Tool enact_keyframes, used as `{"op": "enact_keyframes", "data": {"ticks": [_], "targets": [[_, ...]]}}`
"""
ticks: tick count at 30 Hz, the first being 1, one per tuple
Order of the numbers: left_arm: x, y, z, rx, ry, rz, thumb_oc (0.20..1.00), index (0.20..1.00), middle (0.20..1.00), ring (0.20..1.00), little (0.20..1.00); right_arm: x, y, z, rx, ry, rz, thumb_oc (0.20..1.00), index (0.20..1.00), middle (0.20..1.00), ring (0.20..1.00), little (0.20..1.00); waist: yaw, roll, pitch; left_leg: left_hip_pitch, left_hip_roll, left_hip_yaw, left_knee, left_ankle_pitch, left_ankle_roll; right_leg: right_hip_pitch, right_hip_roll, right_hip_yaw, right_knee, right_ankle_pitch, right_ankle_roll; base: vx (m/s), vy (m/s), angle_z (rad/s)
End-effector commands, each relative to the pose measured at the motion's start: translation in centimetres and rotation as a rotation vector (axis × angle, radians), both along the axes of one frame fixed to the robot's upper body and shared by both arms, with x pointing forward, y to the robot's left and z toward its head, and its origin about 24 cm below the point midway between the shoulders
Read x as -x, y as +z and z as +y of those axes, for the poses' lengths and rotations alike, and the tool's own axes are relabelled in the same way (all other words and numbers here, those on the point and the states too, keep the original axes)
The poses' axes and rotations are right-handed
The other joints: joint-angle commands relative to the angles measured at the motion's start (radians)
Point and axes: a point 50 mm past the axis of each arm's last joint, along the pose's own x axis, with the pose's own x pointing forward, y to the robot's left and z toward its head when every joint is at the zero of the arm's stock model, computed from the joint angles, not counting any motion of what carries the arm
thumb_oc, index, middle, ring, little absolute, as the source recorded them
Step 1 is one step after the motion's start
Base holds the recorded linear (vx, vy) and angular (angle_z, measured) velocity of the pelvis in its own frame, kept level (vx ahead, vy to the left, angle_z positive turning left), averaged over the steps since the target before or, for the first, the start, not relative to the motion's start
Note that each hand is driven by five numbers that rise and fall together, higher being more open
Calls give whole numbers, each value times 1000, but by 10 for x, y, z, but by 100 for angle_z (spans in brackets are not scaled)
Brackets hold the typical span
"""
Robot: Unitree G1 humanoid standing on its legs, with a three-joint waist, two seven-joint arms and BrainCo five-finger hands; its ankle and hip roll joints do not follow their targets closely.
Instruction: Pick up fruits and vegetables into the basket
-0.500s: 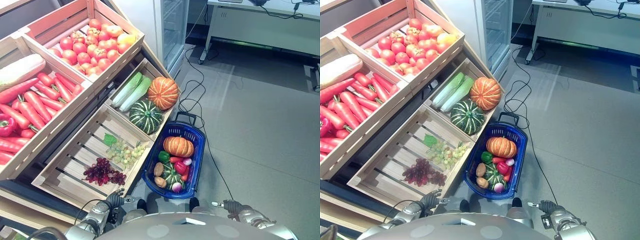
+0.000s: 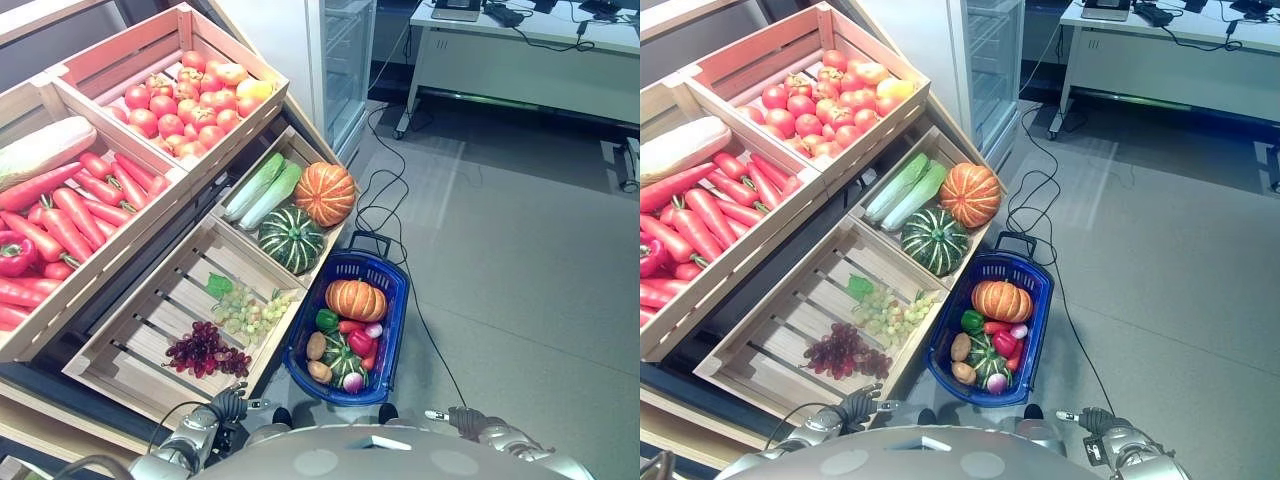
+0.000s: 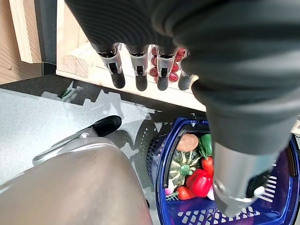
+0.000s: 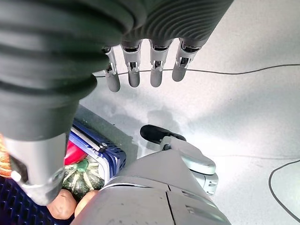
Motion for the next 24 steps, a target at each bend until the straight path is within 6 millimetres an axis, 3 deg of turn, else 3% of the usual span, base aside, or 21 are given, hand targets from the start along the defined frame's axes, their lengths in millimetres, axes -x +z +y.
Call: {"op": "enact_keyframes", "data": {"ticks": [1, 7, 12, 19, 24], "targets": [[-17, 5, 12, -42, 22, -13, 1000, 1000, 1000, 1000, 1000, -19, 2, 6, -10, -13, -27, 1000, 1000, 1000, 1000, 1000, -1, -32, 67, 23, -28, -17, 7, -99, 31, 40, -29, -30, 11, -59, 26, 0, 0, 0], [-17, 5, 12, -44, 32, -16, 1000, 1000, 1000, 1000, 1000, -21, 3, 5, -10, -28, -40, 1000, 1000, 1000, 1000, 1000, 0, -30, 99, -16, -29, -20, 7, -85, 31, 4, -29, -27, 11, -46, 27, -10, -3, 0], [-32, 9, 8, -33, 53, -72, 1000, 1000, 1000, 1000, 1000, -38, 7, 4, -6, -38, -93, 1000, 1000, 1000, 1000, 1000, -6, -19, 172, -86, -34, -26, 7, -63, 32, -68, -31, -19, 11, -21, 26, -118, -17, 0], [-64, 23, 7, 1, 125, -215, 1000, 1000, 1000, 1000, 1000, -66, 16, 4, 6, -30, -151, 1000, 1000, 1000, 1000, 1000, -10, 1, 263, -185, -59, -56, 7, -33, 38, -161, -20, -10, 11, 5, 12, -84, -10, 3], [-99, 41, 5, 17, 152, -366, 1000, 1000, 1000, 1000, 1000, -89, 28, -4, 21, -42, -218, 1000, 1000, 1000, 1000, 1000, -6, 9, 333, -239, -72, -75, 7, -15, 44, -226, -12, -5, 53, 0, -3, -74, 5, 8]]}}
